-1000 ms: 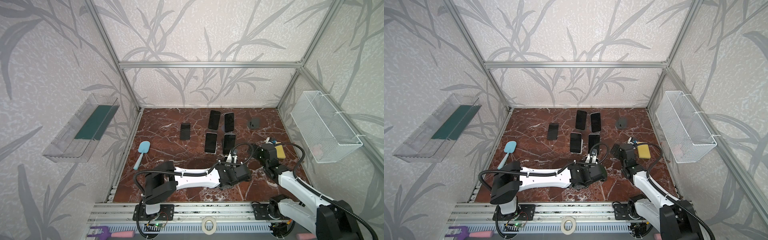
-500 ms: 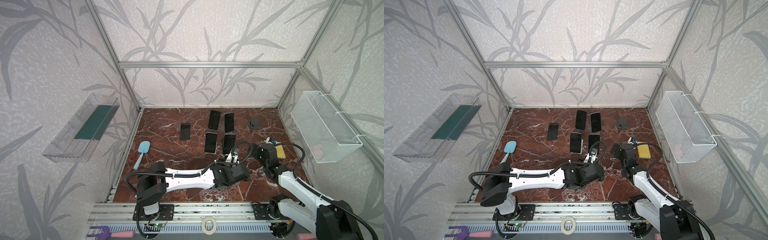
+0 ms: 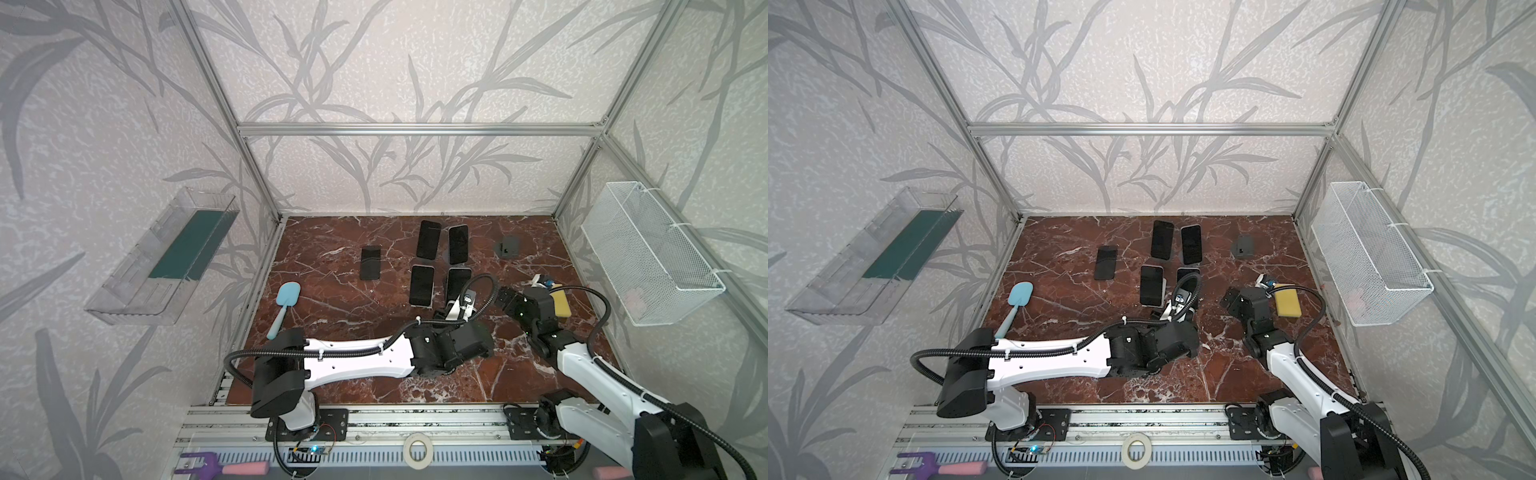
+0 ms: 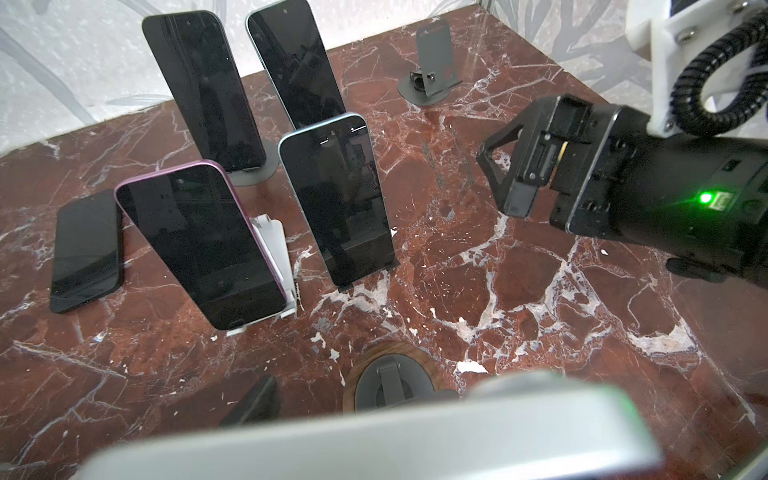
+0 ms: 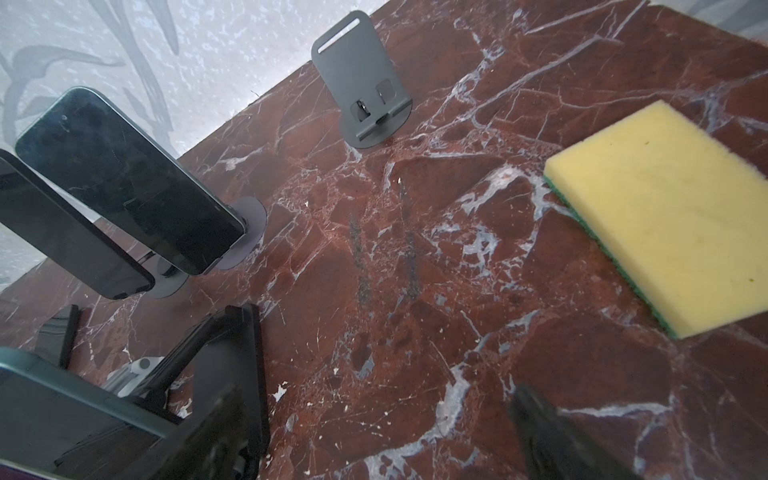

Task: Remove the phone from the phone stand
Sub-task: 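Lift the silver-framed phone straight up off its round stand, then carry the phone with the left gripper toward the flat black phone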

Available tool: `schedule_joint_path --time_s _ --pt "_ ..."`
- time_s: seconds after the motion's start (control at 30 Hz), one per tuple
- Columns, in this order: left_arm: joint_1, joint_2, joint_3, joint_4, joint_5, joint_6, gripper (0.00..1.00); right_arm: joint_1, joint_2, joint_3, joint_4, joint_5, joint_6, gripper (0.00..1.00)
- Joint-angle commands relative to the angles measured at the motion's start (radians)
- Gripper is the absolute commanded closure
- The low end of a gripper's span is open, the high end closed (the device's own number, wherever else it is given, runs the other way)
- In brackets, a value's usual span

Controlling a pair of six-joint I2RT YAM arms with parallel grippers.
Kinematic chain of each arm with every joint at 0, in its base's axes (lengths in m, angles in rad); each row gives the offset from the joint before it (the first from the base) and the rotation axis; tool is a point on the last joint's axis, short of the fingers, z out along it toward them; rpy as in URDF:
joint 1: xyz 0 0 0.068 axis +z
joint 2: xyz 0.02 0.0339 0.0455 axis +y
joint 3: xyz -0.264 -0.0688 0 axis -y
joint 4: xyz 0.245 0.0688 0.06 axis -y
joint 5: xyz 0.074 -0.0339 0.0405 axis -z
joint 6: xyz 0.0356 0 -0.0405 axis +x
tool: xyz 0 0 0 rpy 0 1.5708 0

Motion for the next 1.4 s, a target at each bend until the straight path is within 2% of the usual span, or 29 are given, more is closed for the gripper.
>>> schedule_joint_path --time_s 0.0,0.13,0.43,0.63,0.8,1.03,1.17,1.27,1.37 --pt "0.055 -0.073 -0.021 0.003 -0.043 0.021 0.32 -0.004 -0.012 0.016 0.021 0.004 0.004 0.01" --pt "0.144 -0.114 -0.051 -0.001 -0.008 0.040 0.32 -0.004 -0.013 0.017 0.022 0.005 0.004 0.01" --pt "0.352 -0.212 -0.018 -0.060 0.036 0.205 0.33 -0.005 -0.012 0.013 0.026 -0.005 0.010 0.02" --pt "0.435 -0.263 0.002 -0.074 0.049 0.295 0.33 -0.005 -0.030 0.005 0.029 -0.004 0.012 0.02" --pt "0.588 -0.257 0.020 -0.071 0.140 0.332 0.33 -0.005 -0.011 0.007 0.037 -0.015 0.016 0.02" --pt "0.844 -0.135 0.126 -0.108 0.323 0.343 0.33 -0.005 -0.016 0.006 0.037 -0.013 0.018 0.02" --pt "0.969 -0.002 0.226 -0.151 0.431 0.370 0.32 -0.005 -0.011 0.006 0.041 -0.019 0.021 0.02" --pt "1.059 0.129 0.312 -0.199 0.510 0.342 0.34 -0.005 -0.004 0.007 0.046 -0.025 0.023 0.02" --pt "1.102 0.246 0.404 -0.263 0.498 0.350 0.34 -0.005 0.004 0.008 0.048 -0.026 0.026 0.02"
